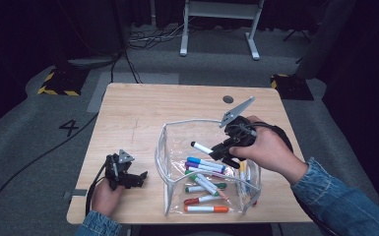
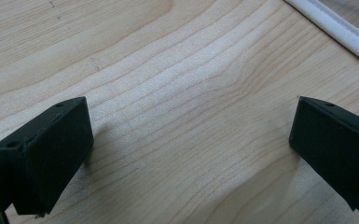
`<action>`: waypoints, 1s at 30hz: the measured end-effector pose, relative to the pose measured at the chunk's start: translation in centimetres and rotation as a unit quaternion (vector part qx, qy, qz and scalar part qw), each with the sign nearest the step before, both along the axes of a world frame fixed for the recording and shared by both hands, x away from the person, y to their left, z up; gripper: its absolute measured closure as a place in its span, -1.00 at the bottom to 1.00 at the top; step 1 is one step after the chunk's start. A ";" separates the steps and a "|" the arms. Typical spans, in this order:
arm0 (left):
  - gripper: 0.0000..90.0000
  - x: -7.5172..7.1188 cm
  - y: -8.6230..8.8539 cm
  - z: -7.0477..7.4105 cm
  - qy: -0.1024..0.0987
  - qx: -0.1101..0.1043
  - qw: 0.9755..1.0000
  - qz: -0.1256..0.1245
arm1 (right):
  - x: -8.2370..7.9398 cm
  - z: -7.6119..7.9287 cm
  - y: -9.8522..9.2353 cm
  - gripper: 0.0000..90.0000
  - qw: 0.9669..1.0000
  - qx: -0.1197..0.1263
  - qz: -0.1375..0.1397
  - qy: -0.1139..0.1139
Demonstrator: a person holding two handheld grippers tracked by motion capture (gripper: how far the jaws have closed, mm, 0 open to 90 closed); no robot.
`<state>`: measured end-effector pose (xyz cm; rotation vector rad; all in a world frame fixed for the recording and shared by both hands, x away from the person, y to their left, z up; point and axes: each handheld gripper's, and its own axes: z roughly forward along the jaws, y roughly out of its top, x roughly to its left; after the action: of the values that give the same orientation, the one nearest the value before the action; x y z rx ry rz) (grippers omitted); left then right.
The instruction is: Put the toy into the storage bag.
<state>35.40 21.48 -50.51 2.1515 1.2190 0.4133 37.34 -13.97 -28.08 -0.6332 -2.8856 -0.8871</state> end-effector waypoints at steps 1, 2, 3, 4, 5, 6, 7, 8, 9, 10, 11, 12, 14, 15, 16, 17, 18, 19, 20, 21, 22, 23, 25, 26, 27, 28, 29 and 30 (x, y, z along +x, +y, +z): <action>-1.00 0.0 0.0 0.0 0.000 0.000 1.000 0.000 | 0.2 -0.4 0.3 0.71 1.000 -0.005 0.004 0.003; -1.00 0.0 0.0 0.0 0.000 0.000 1.000 0.000 | 0.4 -1.0 0.7 0.71 1.000 -0.014 0.006 0.009; -1.00 0.0 0.0 0.0 0.000 0.000 1.000 0.000 | 0.5 -1.3 0.9 0.71 1.000 -0.016 0.008 0.014; -1.00 0.0 0.0 0.0 0.000 0.000 1.000 0.000 | 0.6 -1.9 1.2 0.71 1.000 -0.021 0.010 0.021; -1.00 0.0 0.0 0.0 -0.001 0.001 1.000 0.000 | 0.7 -2.2 1.4 0.71 0.999 -0.025 0.012 0.025; -1.00 0.0 0.0 0.0 0.000 0.000 1.000 0.000 | 0.8 -2.7 1.7 0.71 0.999 -0.030 0.015 0.034; -1.00 0.0 0.0 0.0 -0.001 0.001 1.000 0.000 | 0.9 -3.0 1.8 0.71 0.999 -0.033 0.017 0.039; -1.00 0.0 0.0 0.0 0.000 0.000 1.000 0.000 | 0.9 -3.4 2.0 0.71 0.998 -0.038 0.021 0.046; -1.00 0.0 0.0 0.0 0.000 0.000 1.000 0.000 | 1.0 -3.7 2.1 0.71 0.998 -0.039 0.024 0.051; -1.00 0.0 0.0 0.0 0.000 0.000 1.000 0.000 | 1.0 -4.0 2.3 0.71 0.997 -0.042 0.028 0.058; -1.00 0.0 0.0 0.0 0.000 0.000 1.000 0.000 | 1.0 -4.3 2.4 0.71 0.996 -0.045 0.032 0.065; -1.00 0.0 0.0 0.0 0.000 0.000 1.000 0.000 | 1.0 -4.5 2.5 0.71 0.996 -0.048 0.035 0.070; -1.00 0.0 0.0 0.0 0.000 0.001 1.000 0.000 | 1.1 -5.2 2.8 0.71 0.995 -0.052 0.039 0.081; -1.00 0.0 0.0 0.0 -0.001 0.001 1.000 -0.001 | 1.1 -5.5 2.9 0.71 0.994 -0.056 0.039 0.083; -1.00 0.0 0.0 0.0 0.000 0.000 1.000 0.000 | 1.2 -5.9 3.1 0.71 0.994 -0.061 0.042 0.085; -1.00 0.0 0.0 0.0 0.000 0.000 1.000 0.000 | 1.2 -6.3 3.2 0.71 0.993 -0.066 0.044 0.089; -1.00 0.0 0.0 0.0 0.000 0.000 1.000 0.000 | 1.2 -6.8 3.4 0.71 0.992 -0.071 0.045 0.095; -1.00 0.0 0.0 0.0 -0.001 0.001 1.000 0.000 | 1.3 -7.1 3.5 0.71 0.991 -0.074 0.048 0.097; -1.00 0.0 0.0 0.0 0.000 0.001 1.000 0.000 | 1.2 -7.5 3.6 0.71 0.991 -0.079 0.049 0.101; -1.00 0.0 0.0 0.0 0.000 0.000 1.000 0.000 | 1.2 -7.9 3.7 0.71 0.989 -0.085 0.052 0.107; -1.00 0.0 0.0 0.0 0.000 0.000 1.000 0.000 | 1.2 -8.2 3.8 0.71 0.989 -0.087 0.052 0.111; -1.00 0.0 0.0 0.0 0.000 0.000 1.000 0.000 | 1.2 -8.5 3.8 0.71 0.988 -0.091 0.054 0.115; -1.00 0.0 0.0 0.0 -0.001 0.001 1.000 0.000 | 1.3 -9.0 3.9 0.71 0.985 -0.098 0.057 0.128; -1.00 0.0 0.0 0.0 0.000 0.002 1.000 -0.001 | 1.3 -9.3 4.0 0.71 0.984 -0.099 0.058 0.134; -1.00 0.0 0.0 0.0 0.000 0.001 1.000 0.000 | 1.4 -9.7 4.0 0.71 0.983 -0.105 0.061 0.137; -1.00 0.0 0.0 0.0 0.000 0.001 1.000 -0.001 | 1.4 -9.9 4.0 0.71 0.982 -0.108 0.062 0.139; -1.00 0.0 0.0 0.0 0.000 0.001 1.000 0.000 | 1.3 -10.1 4.1 0.71 0.981 -0.111 0.063 0.143; -1.00 0.0 0.0 0.0 0.000 0.000 1.000 0.000 | 1.3 -10.3 4.1 0.71 0.981 -0.115 0.063 0.144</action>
<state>35.40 21.48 -50.50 2.1525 1.2188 0.4137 38.66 -9.87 -38.42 -0.5341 -2.7446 -0.4087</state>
